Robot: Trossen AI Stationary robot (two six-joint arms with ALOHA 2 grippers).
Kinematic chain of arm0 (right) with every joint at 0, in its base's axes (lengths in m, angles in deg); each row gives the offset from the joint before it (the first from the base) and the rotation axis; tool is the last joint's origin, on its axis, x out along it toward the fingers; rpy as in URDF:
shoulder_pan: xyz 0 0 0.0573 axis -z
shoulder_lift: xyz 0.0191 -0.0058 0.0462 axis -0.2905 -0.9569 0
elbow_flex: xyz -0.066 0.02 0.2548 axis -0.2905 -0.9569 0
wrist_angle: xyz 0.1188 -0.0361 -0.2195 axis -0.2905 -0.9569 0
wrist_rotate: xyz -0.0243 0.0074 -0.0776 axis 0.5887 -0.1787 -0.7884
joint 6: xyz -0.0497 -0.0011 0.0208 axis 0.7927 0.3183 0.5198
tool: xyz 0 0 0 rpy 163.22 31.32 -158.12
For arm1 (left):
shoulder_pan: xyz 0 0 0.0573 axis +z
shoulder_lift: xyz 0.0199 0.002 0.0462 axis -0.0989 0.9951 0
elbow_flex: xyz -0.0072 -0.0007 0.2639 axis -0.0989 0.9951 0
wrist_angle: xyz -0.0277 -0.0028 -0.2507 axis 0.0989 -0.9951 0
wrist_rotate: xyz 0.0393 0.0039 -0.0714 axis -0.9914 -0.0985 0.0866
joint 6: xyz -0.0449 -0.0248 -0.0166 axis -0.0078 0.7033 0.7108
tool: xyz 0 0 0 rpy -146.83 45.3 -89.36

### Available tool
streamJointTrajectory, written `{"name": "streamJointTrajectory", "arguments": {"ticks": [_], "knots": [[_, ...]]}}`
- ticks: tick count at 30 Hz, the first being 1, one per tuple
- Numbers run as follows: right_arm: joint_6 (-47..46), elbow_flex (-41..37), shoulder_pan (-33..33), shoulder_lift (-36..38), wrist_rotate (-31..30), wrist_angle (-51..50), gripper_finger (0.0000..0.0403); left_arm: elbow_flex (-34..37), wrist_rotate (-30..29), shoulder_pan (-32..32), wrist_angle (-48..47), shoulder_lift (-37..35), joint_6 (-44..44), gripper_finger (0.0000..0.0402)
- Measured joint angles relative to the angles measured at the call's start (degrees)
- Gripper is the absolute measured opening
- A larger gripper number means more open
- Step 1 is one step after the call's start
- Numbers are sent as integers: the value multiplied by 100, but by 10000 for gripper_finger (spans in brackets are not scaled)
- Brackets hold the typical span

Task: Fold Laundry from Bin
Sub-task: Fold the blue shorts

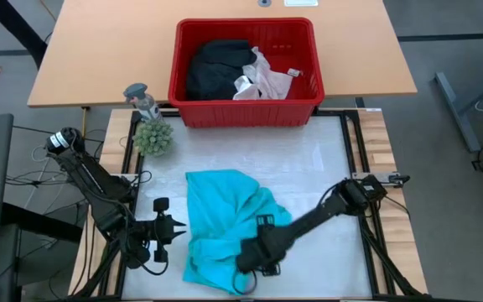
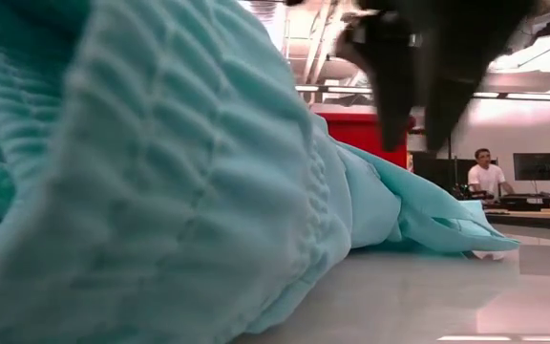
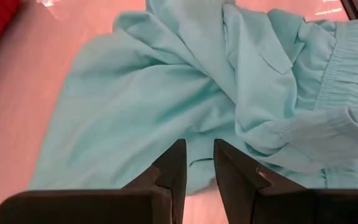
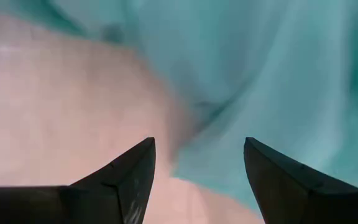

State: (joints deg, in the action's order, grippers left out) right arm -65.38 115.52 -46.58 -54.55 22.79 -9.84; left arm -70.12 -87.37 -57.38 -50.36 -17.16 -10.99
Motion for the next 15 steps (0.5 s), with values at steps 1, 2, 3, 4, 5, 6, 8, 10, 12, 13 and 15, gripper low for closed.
{"name": "streamJointTrajectory", "arguments": {"ticks": [1, 2, 3, 4, 5, 6, 8, 10, 12, 13, 15], "knots": [[-187, -84, -84, 0, -35, 14, 265, 0, 0, 0, -2, 0, -1, 70], [-357, -171, -169, 0, -112, 34, 265, 0, 0, 0, -1, 0, -2, 70], [-498, -267, -244, 0, -224, 57, 265, 0, 0, 1, 0, 0, -7, 70], [-638, -362, -308, 0, -364, 93, 265, 0, -1, 2, 0, 0, -21, 70], [-773, -438, -360, 0, -533, 107, 265, 0, -5, 2, 0, 0, -37, 70], [-886, -499, -410, 0, -694, 115, 265, 0, -31, 2, 7, 0, -40, 70], [-1054, -618, -480, -2, -961, 210, 265, 0, -102, 2, 24, -2, -26, 70], [-1189, -772, -482, 4, -1019, 465, 265, 0, -113, 2, 29, -2, -14, 70], [-1263, -920, -474, 0, -1021, 640, 265, 0, -110, 2, 50, -2, 4, 70], [-1269, -1006, -471, -2, -1027, 751, 265, 0, -111, 2, 50, -2, 24, 70], [-1345, -1214, -453, 2, -1099, 977, 265, 0, -109, 2, 48, -2, 34, 70]]}}
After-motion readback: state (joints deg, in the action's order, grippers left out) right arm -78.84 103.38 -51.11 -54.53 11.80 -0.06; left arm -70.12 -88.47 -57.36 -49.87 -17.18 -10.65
